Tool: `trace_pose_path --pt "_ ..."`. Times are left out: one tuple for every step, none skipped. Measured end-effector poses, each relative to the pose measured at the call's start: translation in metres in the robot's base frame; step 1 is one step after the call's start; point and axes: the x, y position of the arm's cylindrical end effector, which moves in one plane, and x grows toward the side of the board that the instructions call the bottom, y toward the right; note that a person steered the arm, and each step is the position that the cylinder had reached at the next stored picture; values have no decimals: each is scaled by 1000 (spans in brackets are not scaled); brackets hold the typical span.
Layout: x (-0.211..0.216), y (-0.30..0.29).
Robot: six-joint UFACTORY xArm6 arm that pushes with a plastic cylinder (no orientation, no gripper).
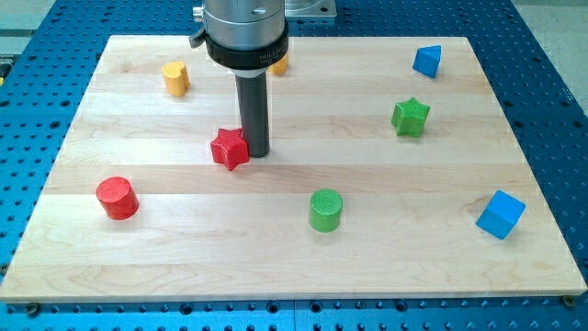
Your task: Slide the red circle to the bottom left of the red star
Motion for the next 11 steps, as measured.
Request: trace_pose_path --pt "0 0" --pt "-16 26" --pt "1 70" --pt "27 34" --pt "84 -22" --pt "139 -116" --pt "133 -220" --pt "91 -250" --pt "94 -191" --pt "96 -134" --pt "96 -102"
